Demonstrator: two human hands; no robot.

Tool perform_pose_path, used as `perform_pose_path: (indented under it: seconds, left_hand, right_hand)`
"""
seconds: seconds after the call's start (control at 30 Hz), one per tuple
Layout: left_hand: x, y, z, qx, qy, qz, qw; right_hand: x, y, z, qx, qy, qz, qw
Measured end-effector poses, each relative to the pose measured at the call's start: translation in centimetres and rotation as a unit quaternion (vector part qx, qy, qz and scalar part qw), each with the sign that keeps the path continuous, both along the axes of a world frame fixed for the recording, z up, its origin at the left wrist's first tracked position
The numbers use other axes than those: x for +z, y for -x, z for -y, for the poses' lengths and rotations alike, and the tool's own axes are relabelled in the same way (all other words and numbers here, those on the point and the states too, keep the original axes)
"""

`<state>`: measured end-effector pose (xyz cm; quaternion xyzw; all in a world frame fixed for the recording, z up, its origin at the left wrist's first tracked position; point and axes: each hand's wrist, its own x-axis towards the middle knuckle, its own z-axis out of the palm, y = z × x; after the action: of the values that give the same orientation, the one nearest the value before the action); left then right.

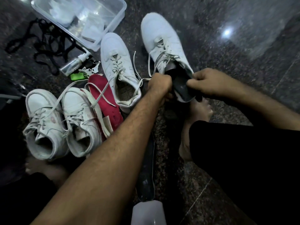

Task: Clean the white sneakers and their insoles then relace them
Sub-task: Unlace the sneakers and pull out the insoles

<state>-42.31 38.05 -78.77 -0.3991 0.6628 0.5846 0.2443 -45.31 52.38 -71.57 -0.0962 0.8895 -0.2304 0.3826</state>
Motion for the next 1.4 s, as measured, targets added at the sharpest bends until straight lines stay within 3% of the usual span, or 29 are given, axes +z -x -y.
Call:
perform_pose_path:
  seconds: [0.1, 0.23, 0.53, 0.63, 0.8, 1.0, 1.07, 1.17, 1.3, 1.4]
  left_hand:
    - [-0.4, -1.6, -0.5, -0.028, -0.123, 0.021, 0.992]
    - [-0.3, -1.6, -1.0, 0.016, -0.123, 0.013, 0.992]
    - [2.0, 0.4, -0.4, 0.076, -0.231, 0.02, 0.97]
    - [2.2, 1.3, -0.1, 0.119, -0.255, -0.007, 0.96]
    - [0.9, 0.7, -0.2, 0.082, -0.235, 0.013, 0.969]
    - [-0.1, -2.1, -0.9, 0.015, -0.187, 0.021, 0.982]
    - [0.1, -2.6, -1.3, -0.016, -0.17, 0.04, 0.984]
    - [0.1, -2.3, -1.6, -0.013, -0.203, 0.049, 0.978]
    - [-0.6, -0.8, -0.5, 0.051, -0.217, 0.028, 0.974]
    - [-0.5, 1.3, 0.9, 0.101, -0.195, -0.019, 0.975]
  right_hand:
    - [-0.7, 1.1, 0.4, 0.049, -0.057, -0.102, 0.992]
    - [-1.1, 1.8, 2.1, 0.117, -0.087, -0.143, 0.979]
    - [2.6, -0.5, 2.7, 0.227, -0.141, -0.201, 0.942]
    - [5.3, -0.2, 1.6, 0.193, -0.117, -0.146, 0.963]
    - [5.3, -0.9, -0.2, 0.105, -0.041, -0.06, 0.992]
    - [2.4, 0.2, -1.6, -0.107, 0.079, 0.021, 0.991]
    - [1.8, 0.4, -1.8, -0.135, 0.089, 0.033, 0.986]
    - [2.1, 0.0, -1.7, -0.071, 0.072, 0.016, 0.995]
    - [6.0, -0.5, -1.8, 0.088, -0.002, -0.021, 0.996]
    - [8.4, -0.3, -2.4, 0.096, -0.014, -0.042, 0.994]
